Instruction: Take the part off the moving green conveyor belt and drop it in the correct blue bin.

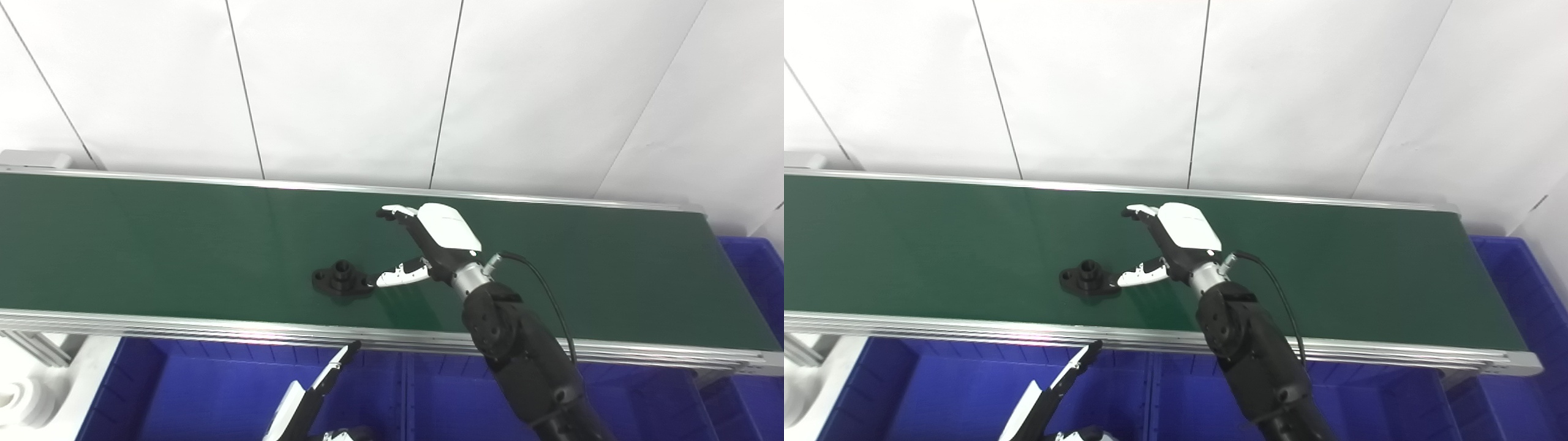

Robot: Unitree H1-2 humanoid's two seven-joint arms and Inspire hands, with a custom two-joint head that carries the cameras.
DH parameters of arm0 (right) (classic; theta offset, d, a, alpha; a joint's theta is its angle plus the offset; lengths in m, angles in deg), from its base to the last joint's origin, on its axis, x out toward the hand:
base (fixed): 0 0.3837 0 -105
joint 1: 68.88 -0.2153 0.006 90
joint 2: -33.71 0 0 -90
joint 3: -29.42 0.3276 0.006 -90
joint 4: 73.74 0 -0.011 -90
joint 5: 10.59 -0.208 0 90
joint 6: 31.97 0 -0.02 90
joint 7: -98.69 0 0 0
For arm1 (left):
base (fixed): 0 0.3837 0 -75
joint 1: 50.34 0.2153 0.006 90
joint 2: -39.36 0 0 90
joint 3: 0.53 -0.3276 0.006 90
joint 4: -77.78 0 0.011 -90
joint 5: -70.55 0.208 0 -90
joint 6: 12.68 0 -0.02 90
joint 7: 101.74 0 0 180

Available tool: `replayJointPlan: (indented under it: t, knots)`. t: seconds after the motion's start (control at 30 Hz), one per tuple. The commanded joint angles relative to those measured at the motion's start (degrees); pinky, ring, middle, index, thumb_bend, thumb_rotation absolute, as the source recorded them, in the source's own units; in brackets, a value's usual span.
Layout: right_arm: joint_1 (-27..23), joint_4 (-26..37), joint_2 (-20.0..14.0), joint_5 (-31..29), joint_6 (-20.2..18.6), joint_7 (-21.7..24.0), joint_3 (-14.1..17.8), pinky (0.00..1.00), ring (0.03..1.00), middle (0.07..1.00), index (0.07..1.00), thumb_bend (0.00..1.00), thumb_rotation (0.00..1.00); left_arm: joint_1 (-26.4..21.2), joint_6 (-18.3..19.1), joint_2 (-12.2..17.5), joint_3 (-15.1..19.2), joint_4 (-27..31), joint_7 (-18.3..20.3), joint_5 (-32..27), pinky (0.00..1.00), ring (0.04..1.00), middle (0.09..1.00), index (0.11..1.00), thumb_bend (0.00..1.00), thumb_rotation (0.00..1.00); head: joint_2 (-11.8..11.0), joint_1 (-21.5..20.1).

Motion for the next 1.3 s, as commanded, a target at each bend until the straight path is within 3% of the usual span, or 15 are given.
replayJointPlan:
  t: [0.0, 0.57, 0.73, 0.97, 1.03, 1.07, 1.13, 1.2, 1.27]
  knots:
    - [-3.7, -0.9, 0.6, 1.0, -0.9, -0.4, -0.7, 0.78, 0.808, 0.82, 0.817, 0.81, 0.36, -0.3, -1.6, -0.2, -0.3, 1.8, -0.8, 0.3, 0.93, 0.939, 0.956, 0.953, 0.67, 0.88, 0.1, 0.3]
    - [-7.3, -9.0, -0.4, 6.4, -1.2, 1.3, -7.2, 0.74, 0.776, 0.799, 0.802, 0.78, 0.3, 0.4, -1.6, 0.1, 0.3, 2.8, 0.5, -0.6, 0.9, 0.917, 0.934, 0.932, 0.73, 0.81, 1.3, 1.9]
    - [-6.9, -9.7, -0.8, 6.7, -1.6, 1.8, -7.7, 0.7, 0.761, 0.779, 0.791, 0.78, 0.25, 0.6, -1.6, 0.0, 0.5, 3.2, 0.8, -0.8, 0.87, 0.903, 0.922, 0.921, 0.74, 0.78, 1.6, 2.1]
    - [-5.3, -11.0, -1.9, 7.9, 0.3, -0.8, -9.5, 0.68, 0.724, 0.745, 0.759, 0.77, 0.2, 1.0, -1.6, 0.1, 0.8, 4.0, 1.1, -1.1, 0.85, 0.891, 0.913, 0.909, 0.77, 0.77, 2.8, 1.9]
    - [-4.8, -11.7, -2.1, 8.8, 0.9, -2.6, -10.6, 0.6, 0.646, 0.661, 0.69, 0.73, 0.14, 1.1, -1.6, 0.1, 1.0, 4.2, 1.0, -0.8, 0.85, 0.89, 0.911, 0.906, 0.77, 0.77, 3.0, 1.9]
    - [-4.5, -11.8, -2.2, 9.1, 0.9, -3.2, -11.1, 0.54, 0.583, 0.567, 0.605, 0.63, 0.08, 1.1, -1.6, 0.2, 1.0, 4.3, 1.1, -1.0, 0.85, 0.89, 0.912, 0.906, 0.77, 0.77, 3.2, 1.9]
    - [-4.1, -11.6, -2.5, 9.2, 1.3, -4.1, -12.0, 0.34, 0.378, 0.457, 0.524, 0.55, 0.02, 1.1, -1.6, 0.2, 1.0, 4.5, 1.6, -1.8, 0.86, 0.893, 0.913, 0.908, 0.76, 0.75, 3.5, 1.9]
    - [-3.9, -11.6, -2.8, 9.2, 1.5, -4.6, -12.8, 0.22, 0.262, 0.42, 0.501, 0.53, 0.0, 1.2, -1.6, 0.1, 1.1, 4.8, 2.0, -2.5, 0.85, 0.892, 0.912, 0.906, 0.76, 0.74, 3.7, 1.8]
    - [-3.6, -11.6, -3.0, 9.3, 1.8, -5.2, -13.5, 0.17, 0.225, 0.419, 0.495, 0.52, 0.0, 1.2, -1.6, 0.1, 1.1, 4.8, 1.8, -2.4, 0.85, 0.89, 0.909, 0.904, 0.77, 0.73, 3.7, 1.8]
